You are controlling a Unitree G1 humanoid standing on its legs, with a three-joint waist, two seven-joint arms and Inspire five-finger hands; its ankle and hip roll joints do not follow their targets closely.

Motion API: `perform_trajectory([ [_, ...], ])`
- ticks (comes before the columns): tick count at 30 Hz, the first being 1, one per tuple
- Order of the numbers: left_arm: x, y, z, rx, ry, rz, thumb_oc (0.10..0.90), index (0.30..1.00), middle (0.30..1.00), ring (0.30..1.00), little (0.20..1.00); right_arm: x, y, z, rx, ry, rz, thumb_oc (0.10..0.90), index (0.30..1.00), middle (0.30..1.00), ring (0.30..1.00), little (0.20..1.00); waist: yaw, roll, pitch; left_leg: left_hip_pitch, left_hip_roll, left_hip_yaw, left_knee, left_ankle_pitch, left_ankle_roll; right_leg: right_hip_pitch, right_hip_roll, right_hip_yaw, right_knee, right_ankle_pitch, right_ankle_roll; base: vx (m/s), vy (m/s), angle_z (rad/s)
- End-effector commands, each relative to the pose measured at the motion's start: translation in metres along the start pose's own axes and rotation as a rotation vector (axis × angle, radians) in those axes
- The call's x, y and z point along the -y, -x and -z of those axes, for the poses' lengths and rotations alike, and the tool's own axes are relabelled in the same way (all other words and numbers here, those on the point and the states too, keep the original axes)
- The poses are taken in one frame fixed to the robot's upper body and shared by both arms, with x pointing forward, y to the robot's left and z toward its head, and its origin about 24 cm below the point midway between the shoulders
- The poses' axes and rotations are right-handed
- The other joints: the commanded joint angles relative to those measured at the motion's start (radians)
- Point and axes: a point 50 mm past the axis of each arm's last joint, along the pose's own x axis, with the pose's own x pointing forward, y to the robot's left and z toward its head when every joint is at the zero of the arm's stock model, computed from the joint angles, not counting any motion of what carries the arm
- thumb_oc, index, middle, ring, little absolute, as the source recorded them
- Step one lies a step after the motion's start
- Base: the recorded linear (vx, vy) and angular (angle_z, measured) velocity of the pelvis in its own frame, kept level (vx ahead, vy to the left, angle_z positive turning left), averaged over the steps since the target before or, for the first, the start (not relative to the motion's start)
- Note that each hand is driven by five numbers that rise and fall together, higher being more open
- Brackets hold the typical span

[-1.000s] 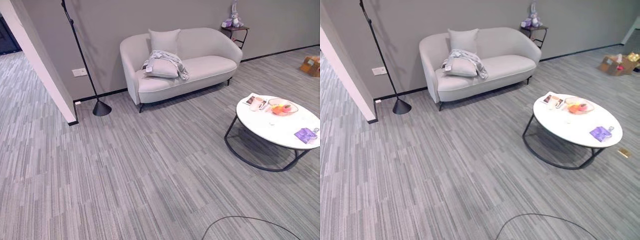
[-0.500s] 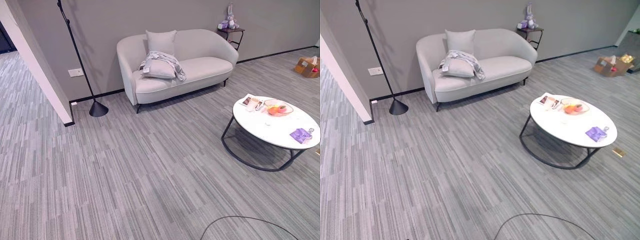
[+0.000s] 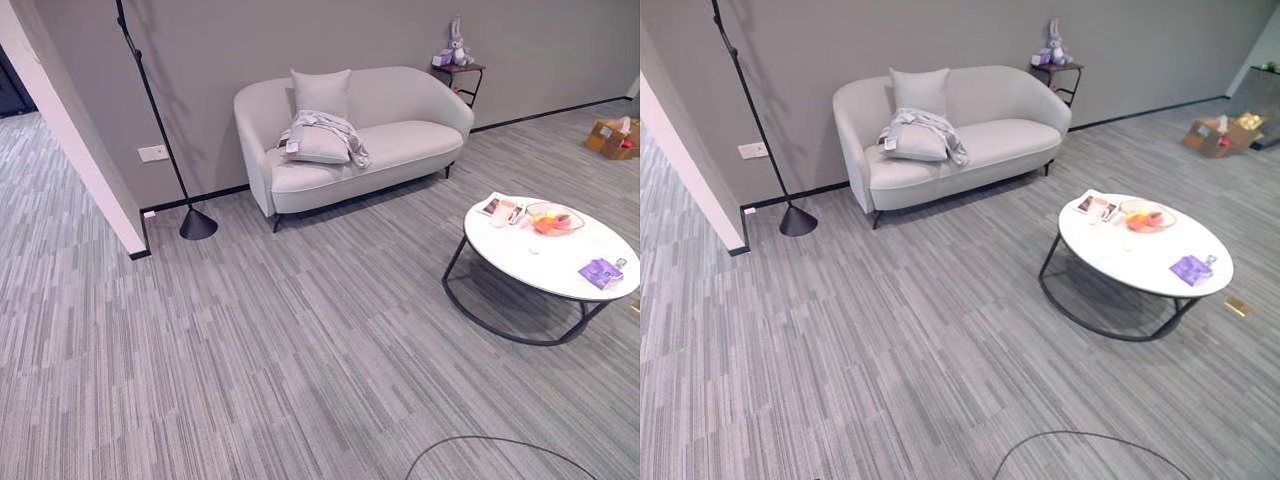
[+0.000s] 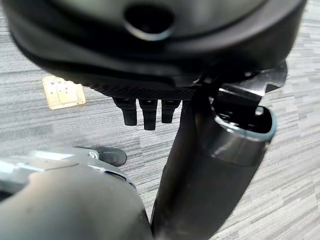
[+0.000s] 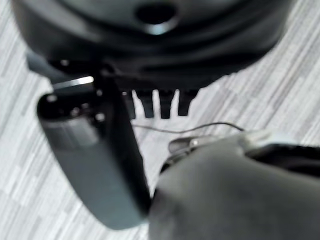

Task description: Hang the clothes on the sofa on the clothes rack.

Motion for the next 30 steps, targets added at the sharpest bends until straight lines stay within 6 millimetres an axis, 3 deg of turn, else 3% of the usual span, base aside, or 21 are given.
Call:
perform_trajectory([
  [1, 0.017, 0.0, 0.004, -0.014, -0.06, 0.049, 0.8, 0.9, 0.9, 0.9, 0.9, -0.022, -0.001, 0.008, -0.049, 0.058, -0.059, 0.8, 0.9, 0.9, 0.9, 0.9, 0.009, -0.037, 0.003, 0.001, -0.006, -0.026, -0.076, -0.008, -0.03, 0.095, -0.099, 0.04, -0.132, 0.035, 0.14, 0.0, 0.0, 0.0],
  [8, 0.017, 0.0, 0.004, -0.014, -0.06, 0.049, 0.8, 0.9, 0.9, 0.9, 0.9, -0.022, -0.001, 0.008, -0.049, 0.058, -0.059, 0.8, 0.9, 0.9, 0.9, 0.9, 0.009, -0.037, 0.003, 0.001, -0.006, -0.026, -0.076, -0.008, -0.03, 0.095, -0.099, 0.04, -0.132, 0.035, 0.14, 0.0, 0.027, 0.0],
  [9, 0.021, -0.002, -0.009, 0.016, -0.073, 0.07, 0.8, 0.9, 0.9, 0.9, 0.9, -0.02, -0.002, -0.001, -0.035, 0.051, -0.058, 0.8, 0.9, 0.9, 0.9, 0.9, 0.008, -0.021, 0.044, 0.005, -0.019, -0.042, -0.076, -0.017, 0.002, 0.033, -0.136, 0.011, 0.051, -0.005, 0.141, -0.02, 0.191, 0.01],
  [13, 0.021, -0.002, -0.009, 0.016, -0.073, 0.07, 0.8, 0.9, 0.9, 0.9, 0.9, -0.02, -0.002, -0.001, -0.035, 0.051, -0.058, 0.8, 0.9, 0.9, 0.9, 0.9, 0.008, -0.021, 0.044, 0.005, -0.019, -0.042, -0.076, -0.017, 0.002, 0.032, -0.136, 0.011, 0.051, -0.006, 0.141, 0.0, 0.077, 0.15],
  [14, 0.022, -0.002, -0.012, 0.024, -0.082, 0.075, 0.8, 0.9, 0.9, 0.9, 0.9, -0.02, -0.002, -0.002, -0.034, 0.056, -0.061, 0.8, 0.9, 0.9, 0.9, 0.9, 0.011, -0.013, 0.057, 0.024, -0.033, -0.049, -0.076, -0.028, 0.022, -0.018, -0.177, -0.007, 0.21, -0.004, 0.166, 0.23, 0.327, -0.09],
  [15, 0.018, -0.002, -0.011, 0.002, -0.093, 0.072, 0.8, 0.9, 0.9, 0.9, 0.9, -0.023, -0.001, 0.003, -0.049, 0.041, -0.088, 0.8, 0.9, 0.9, 0.9, 0.9, -0.012, 0.023, 0.099, 0.095, -0.027, -0.058, -0.076, -0.066, 0.047, -0.159, -0.266, -0.059, 0.56, 0.12, 0.208, 0.22, 0.334, 0.01],
  [16, 0.018, -0.002, -0.011, 0.003, -0.093, 0.072, 0.8, 0.9, 0.9, 0.9, 0.9, -0.023, -0.002, 0.003, -0.048, 0.041, -0.089, 0.8, 0.9, 0.9, 0.9, 0.9, -0.012, 0.013, 0.096, 0.089, -0.04, -0.058, -0.076, -0.063, 0.051, -0.177, -0.281, -0.05, 0.58, 0.113, 0.212, 0.27, 0.18, 0.15],
  [17, 0.016, -0.002, -0.011, 0.002, -0.082, 0.068, 0.8, 0.9, 0.9, 0.9, 0.9, -0.021, -0.001, 0.004, -0.049, 0.022, -0.085, 0.8, 0.9, 0.9, 0.9, 0.9, -0.012, 0.01, 0.095, 0.096, -0.039, -0.057, -0.076, -0.073, 0.043, -0.195, -0.3, -0.06, 0.529, 0.116, 0.206, 0.44, -0.346, 0.36],
  [18, 0.016, -0.002, -0.015, 0.01, -0.076, 0.065, 0.8, 0.9, 0.9, 0.9, 0.9, -0.016, -0.001, -0.002, -0.03, -0.041, -0.063, 0.8, 0.9, 0.9, 0.9, 0.9, -0.031, -0.005, 0.101, 0.127, -0.022, -0.075, -0.076, -0.117, -0.011, -0.217, -0.313, -0.026, 0.098, 0.159, 0.217, 0.61, -0.438, 0.35],
  [19, 0.018, -0.003, -0.02, 0.022, -0.088, 0.066, 0.8, 0.9, 0.9, 0.9, 0.9, -0.017, -0.001, 0.0, -0.042, -0.063, -0.06, 0.8, 0.9, 0.9, 0.9, 0.9, -0.047, -0.006, 0.108, 0.152, -0.013, -0.086, -0.076, -0.134, -0.028, -0.237, -0.32, -0.008, -0.046, 0.229, 0.238, 0.6, -0.445, 0.42],
  [20, 0.02, -0.003, -0.023, 0.03, -0.094, 0.073, 0.8, 0.9, 0.9, 0.9, 0.9, -0.017, -0.001, 0.001, -0.05, -0.081, -0.063, 0.8, 0.9, 0.9, 0.9, 0.9, -0.054, -0.008, 0.107, 0.158, -0.011, -0.094, -0.076, -0.139, -0.036, -0.245, -0.329, 0.002, -0.103, 0.248, 0.254, 0.36, -0.174, 0.53],
  [23, 0.021, -0.003, -0.025, 0.037, -0.106, 0.075, 0.8, 0.9, 0.9, 0.9, 0.9, -0.015, -0.001, 0.002, -0.058, -0.098, -0.057, 0.8, 0.9, 0.9, 0.9, 0.9, -0.061, -0.004, 0.108, 0.175, -0.003, -0.093, -0.076, -0.154, -0.043, -0.275, -0.337, 0.021, -0.132, 0.256, 0.266, 0.3, -0.123, 0.38],
  [24, 0.025, -0.003, -0.021, 0.032, -0.143, 0.097, 0.8, 0.9, 0.9, 0.9, 0.9, -0.003, 0.001, 0.015, -0.097, -0.184, -0.016, 0.8, 0.9, 0.9, 0.9, 0.9, -0.076, -0.021, 0.07, 0.234, 0.006, -0.101, -0.076, -0.204, -0.067, -0.275, -0.357, -0.01, -0.132, 0.298, 0.286, 0.71, -0.327, -0.1],
  [26, 0.025, -0.002, -0.017, 0.026, -0.146, 0.092, 0.8, 0.9, 0.9, 0.9, 0.9, 0.005, 0.002, 0.017, -0.099, -0.21, 0.014, 0.8, 0.9, 0.9, 0.9, 0.9, -0.084, -0.01, 0.047, 0.24, 0.056, -0.116, -0.076, -0.187, -0.087, -0.25, -0.319, -0.018, -0.132, 0.305, 0.274, 0.65, -0.362, 0.12],
  [27, 0.026, -0.002, -0.018, 0.029, -0.139, 0.088, 0.8, 0.9, 0.9, 0.9, 0.9, 0.009, 0.002, 0.014, -0.089, -0.228, 0.029, 0.8, 0.9, 0.9, 0.9, 0.9, -0.086, 0.011, 0.038, 0.245, 0.103, -0.122, -0.076, -0.135, -0.107, -0.243, -0.278, -0.006, -0.132, 0.3, 0.261, 0.3, -0.207, 0.33],
  [28, 0.026, -0.002, -0.018, 0.03, -0.139, 0.088, 0.8, 0.9, 0.9, 0.9, 0.9, 0.009, 0.002, 0.014, -0.089, -0.228, 0.029, 0.8, 0.9, 0.9, 0.9, 0.9, -0.088, 0.009, 0.036, 0.242, 0.102, -0.125, -0.076, -0.133, -0.107, -0.245, -0.281, -0.008, -0.132, 0.3, 0.26, 0.25, -0.191, 0.31],
  [29, 0.027, -0.002, -0.02, 0.036, -0.134, 0.089, 0.8, 0.9, 0.9, 0.9, 0.9, 0.009, 0.002, 0.012, -0.079, -0.236, 0.033, 0.8, 0.9, 0.9, 0.9, 0.9, -0.086, 0.017, 0.03, 0.238, 0.129, -0.127, -0.076, -0.078, -0.119, -0.24, -0.259, -0.007, -0.132, 0.29, 0.252, 0.32, -0.281, 0.6],
  [30, 0.029, -0.002, -0.017, 0.035, -0.127, 0.093, 0.8, 0.9, 0.9, 0.9, 0.9, 0.01, 0.002, 0.008, -0.061, -0.227, 0.033, 0.8, 0.9, 0.9, 0.9, 0.9, -0.081, 0.041, 0.012, 0.232, 0.194, -0.126, -0.041, 0.018, -0.153, -0.215, -0.195, -0.012, -0.132, 0.248, 0.222, 0.48, -0.412, 0.57],
])
